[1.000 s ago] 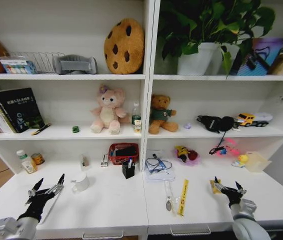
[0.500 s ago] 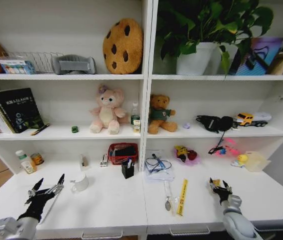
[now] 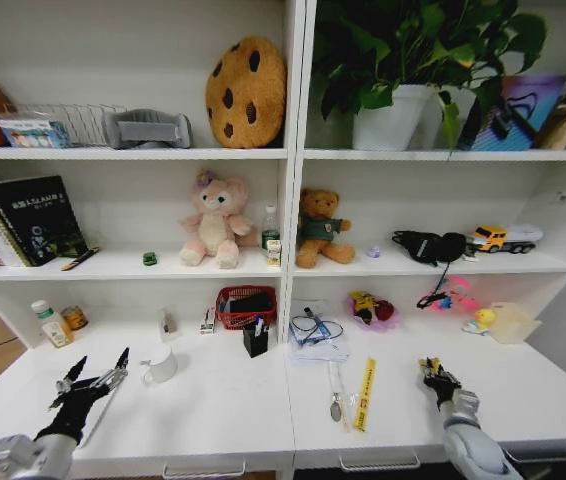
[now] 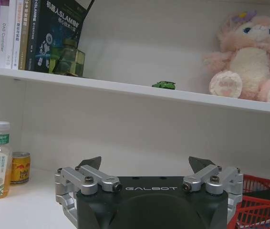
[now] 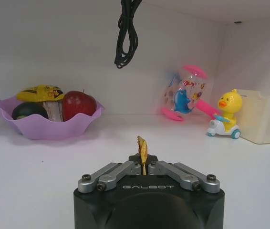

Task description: Organize the objects on the table.

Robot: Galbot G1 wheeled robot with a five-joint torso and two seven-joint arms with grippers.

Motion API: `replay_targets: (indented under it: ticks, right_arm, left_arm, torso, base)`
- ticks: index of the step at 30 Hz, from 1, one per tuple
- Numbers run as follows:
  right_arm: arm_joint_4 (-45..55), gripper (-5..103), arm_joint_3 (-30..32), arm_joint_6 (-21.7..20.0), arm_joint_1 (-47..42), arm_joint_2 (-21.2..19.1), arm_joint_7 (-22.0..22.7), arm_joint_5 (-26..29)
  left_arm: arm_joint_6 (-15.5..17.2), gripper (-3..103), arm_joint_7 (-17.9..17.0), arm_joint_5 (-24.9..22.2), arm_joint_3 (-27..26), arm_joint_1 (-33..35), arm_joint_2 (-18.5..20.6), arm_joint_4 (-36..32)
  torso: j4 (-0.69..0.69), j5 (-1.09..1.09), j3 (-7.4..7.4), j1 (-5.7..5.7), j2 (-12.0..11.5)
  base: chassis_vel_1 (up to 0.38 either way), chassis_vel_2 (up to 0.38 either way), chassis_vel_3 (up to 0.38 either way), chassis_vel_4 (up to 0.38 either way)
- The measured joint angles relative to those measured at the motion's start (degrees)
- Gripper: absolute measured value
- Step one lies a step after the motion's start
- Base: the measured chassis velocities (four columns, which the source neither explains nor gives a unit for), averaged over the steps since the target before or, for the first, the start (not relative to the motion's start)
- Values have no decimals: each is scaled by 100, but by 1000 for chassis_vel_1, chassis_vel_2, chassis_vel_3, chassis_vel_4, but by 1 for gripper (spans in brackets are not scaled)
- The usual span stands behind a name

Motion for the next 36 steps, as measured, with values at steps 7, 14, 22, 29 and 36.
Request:
replay_targets:
  ticks: [7, 14, 22, 29, 36]
  right_arm:
    - [206, 0, -157, 114, 319, -160, -183, -32]
    - [-178, 0, -809, 116, 1449, -250, -299, -5]
    - [-1583, 0, -2185, 115, 3444, 2, -363, -14]
    - [-2687, -2, -2674, 253, 4372, 351, -336, -170]
    - [-2620, 24, -2592, 291, 4221, 326, -278, -157]
  left_arm:
    - [0, 100, 0, 0, 0, 0, 0, 0]
    - [0, 100, 0, 0, 0, 0, 0, 0]
    - [0, 100, 2, 0, 0, 0, 0, 0]
    - [0, 100, 1, 0, 0, 0, 0, 0]
    - [0, 100, 1, 0, 0, 0, 0, 0]
  torso:
    - [-1, -1, 0, 0, 0]
    - [1, -1, 0, 0, 0]
    - [1, 1, 1, 1, -1]
    - [2, -1, 1, 1, -1]
    - [0, 0, 0, 1, 0]
  base:
    - [0, 0, 0, 0]
    - [0, 0, 0, 0]
    - [0, 0, 0, 0]
    - [0, 0, 0, 0]
    - [0, 0, 0, 0]
